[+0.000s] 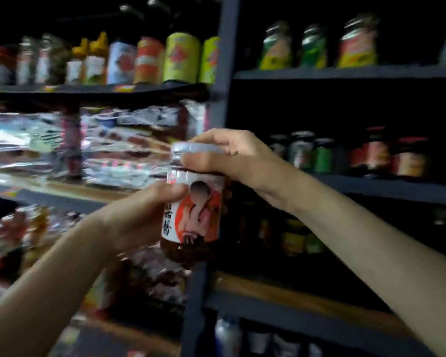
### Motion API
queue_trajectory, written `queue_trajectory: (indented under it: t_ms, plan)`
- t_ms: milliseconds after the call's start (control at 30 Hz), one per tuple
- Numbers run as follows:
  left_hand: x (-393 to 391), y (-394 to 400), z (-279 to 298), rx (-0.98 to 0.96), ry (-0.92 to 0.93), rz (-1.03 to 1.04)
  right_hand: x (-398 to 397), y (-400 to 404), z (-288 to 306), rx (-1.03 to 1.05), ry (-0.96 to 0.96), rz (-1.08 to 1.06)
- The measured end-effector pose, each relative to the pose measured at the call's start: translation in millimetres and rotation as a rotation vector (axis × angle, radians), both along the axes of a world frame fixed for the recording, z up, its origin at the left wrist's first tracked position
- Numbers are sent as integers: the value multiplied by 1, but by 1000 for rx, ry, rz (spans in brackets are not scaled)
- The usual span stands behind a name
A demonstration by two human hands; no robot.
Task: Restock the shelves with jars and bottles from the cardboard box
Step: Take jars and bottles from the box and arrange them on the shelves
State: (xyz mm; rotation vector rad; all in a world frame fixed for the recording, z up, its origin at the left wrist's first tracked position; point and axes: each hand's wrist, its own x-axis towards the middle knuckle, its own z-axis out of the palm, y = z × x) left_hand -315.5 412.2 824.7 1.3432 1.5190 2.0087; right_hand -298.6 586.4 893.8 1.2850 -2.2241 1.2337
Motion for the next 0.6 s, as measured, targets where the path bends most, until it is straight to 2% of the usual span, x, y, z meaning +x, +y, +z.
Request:
queue_trajectory:
  t_ms: [133,200,267,367,500,600]
  plan:
    - [1,61,51,-80,312,489,6,61,40,-193,162,-215]
    - [4,88,70,-147,457,589,4,80,52,-196,281,-342]
    - [-1,111,88,-179,528,691,2,91,59,-164,383,-456]
    - [-13,128,110,-166,625,812,-5,102,70,-198,423,-493]
    - [-39,131,124,-233,701,975,-18,108,80,39,499,-655]
    - [-59,130,124,-275,654,999,-35,103,77,138,605,-737]
